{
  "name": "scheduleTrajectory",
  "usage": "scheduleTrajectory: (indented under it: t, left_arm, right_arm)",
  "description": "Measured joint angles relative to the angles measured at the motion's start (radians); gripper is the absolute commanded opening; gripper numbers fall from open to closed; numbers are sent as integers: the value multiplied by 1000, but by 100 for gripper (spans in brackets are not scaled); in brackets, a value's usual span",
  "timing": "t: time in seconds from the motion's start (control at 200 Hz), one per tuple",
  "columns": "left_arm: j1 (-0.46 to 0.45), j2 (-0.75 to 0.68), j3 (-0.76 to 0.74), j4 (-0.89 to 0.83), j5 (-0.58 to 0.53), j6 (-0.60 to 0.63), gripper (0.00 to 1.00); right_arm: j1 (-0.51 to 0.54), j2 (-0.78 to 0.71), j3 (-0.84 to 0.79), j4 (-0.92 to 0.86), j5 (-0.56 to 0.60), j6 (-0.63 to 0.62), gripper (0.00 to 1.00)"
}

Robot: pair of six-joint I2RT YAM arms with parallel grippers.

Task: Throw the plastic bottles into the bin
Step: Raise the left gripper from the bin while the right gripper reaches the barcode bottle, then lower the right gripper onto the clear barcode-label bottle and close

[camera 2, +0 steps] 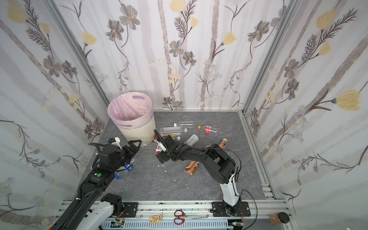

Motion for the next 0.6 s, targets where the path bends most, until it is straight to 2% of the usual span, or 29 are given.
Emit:
scheduleTrajectory:
  t: [0.225,0.505,0.6]
  left_arm:
    - [3,19,-17,8,0,3,100]
    - [3,-14,-24,14,15,3,100]
    - [3,-18,-30,16,15,3,100]
  right_arm:
    - [2,-35,-19,1,11,2,100]
    - [4,34,47,12,19,-5,100]
    - [5,51,56,14,19,-5,95]
